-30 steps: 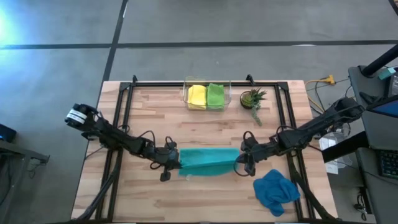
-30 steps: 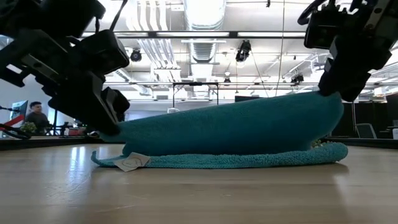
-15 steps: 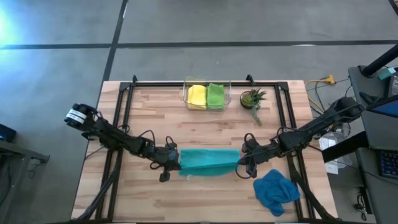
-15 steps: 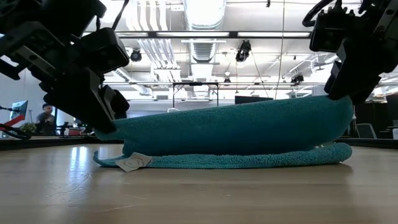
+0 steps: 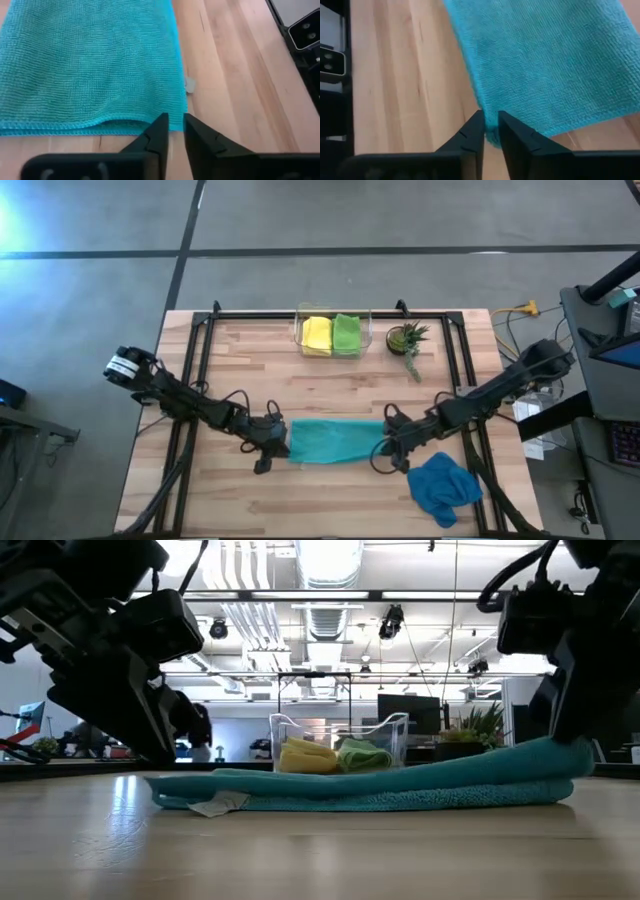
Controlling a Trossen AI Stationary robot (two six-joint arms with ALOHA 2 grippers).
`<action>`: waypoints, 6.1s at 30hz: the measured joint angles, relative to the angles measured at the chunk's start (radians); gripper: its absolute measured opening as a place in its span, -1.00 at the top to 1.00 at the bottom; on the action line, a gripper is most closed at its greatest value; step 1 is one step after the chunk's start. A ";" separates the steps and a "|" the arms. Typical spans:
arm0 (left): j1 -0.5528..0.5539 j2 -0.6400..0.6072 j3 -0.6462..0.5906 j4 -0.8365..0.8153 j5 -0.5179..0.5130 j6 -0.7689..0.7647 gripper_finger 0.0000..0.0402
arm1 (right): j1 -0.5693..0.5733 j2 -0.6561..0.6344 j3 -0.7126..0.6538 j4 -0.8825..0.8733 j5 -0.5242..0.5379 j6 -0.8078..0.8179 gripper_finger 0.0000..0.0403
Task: Fold microfiber towels
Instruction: Fold the light blue microfiber towel
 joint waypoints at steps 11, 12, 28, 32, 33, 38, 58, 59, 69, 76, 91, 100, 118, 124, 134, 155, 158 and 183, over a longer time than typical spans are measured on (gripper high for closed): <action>0.001 -0.047 0.002 0.008 0.083 -0.113 0.41 | 0.005 -0.050 0.031 -0.002 -0.052 0.036 0.31; 0.001 -0.061 0.003 0.008 0.082 -0.124 0.40 | 0.006 -0.058 0.037 -0.008 -0.057 0.039 0.28; 0.077 0.021 0.088 0.016 -0.168 -0.046 0.39 | 0.027 0.147 0.076 -0.007 0.070 -0.022 0.24; 0.096 0.063 0.092 0.014 -0.181 -0.043 0.39 | 0.028 0.202 0.097 -0.011 0.072 -0.030 0.32; 0.100 0.078 0.092 0.018 -0.181 -0.044 0.39 | 0.027 0.207 0.101 -0.017 0.072 -0.031 0.34; 0.105 0.122 0.085 0.007 -0.182 -0.045 0.39 | 0.028 0.194 0.107 -0.047 0.066 -0.033 0.41; 0.246 0.097 0.198 -0.151 -0.004 0.138 0.91 | 0.027 0.025 0.108 -0.054 0.118 0.120 0.49; 0.261 0.097 0.207 -0.148 -0.003 0.158 0.96 | 0.027 0.037 0.109 -0.051 0.119 0.154 0.49; 0.335 0.110 0.228 -0.202 0.049 0.193 0.97 | 0.050 0.187 0.112 -0.089 0.108 0.481 0.49; 0.314 0.155 0.226 -0.251 0.087 0.185 0.97 | 0.048 0.240 0.152 -0.114 0.095 0.453 0.49; 0.193 0.157 0.212 -0.344 0.098 0.017 0.97 | -0.106 0.256 0.182 -0.225 0.092 0.202 0.49; 0.005 0.161 0.209 -0.274 0.078 -0.172 0.97 | -0.259 0.250 0.181 -0.220 0.090 -0.031 0.49; 0.045 0.162 0.352 -0.091 -0.030 -0.104 1.00 | -0.205 0.114 0.251 -0.267 0.040 -0.144 0.49; 0.259 0.304 0.474 -0.096 0.057 0.062 1.00 | 0.006 0.044 0.244 -0.292 0.194 0.075 0.49; 0.406 0.567 0.751 -0.248 0.135 0.231 1.00 | 0.258 0.026 0.244 -0.307 0.380 0.426 0.49; 0.408 0.516 0.772 -0.619 -0.250 0.205 1.00 | 0.278 0.028 0.251 -0.328 0.426 0.396 0.49; 0.411 0.479 0.727 -0.656 -0.276 0.156 1.00 | 0.275 0.028 0.251 -0.329 0.428 0.378 0.49; 0.297 -0.099 0.428 -0.610 -0.252 0.244 1.00 | 0.146 0.106 0.250 0.085 0.376 -0.177 0.49</action>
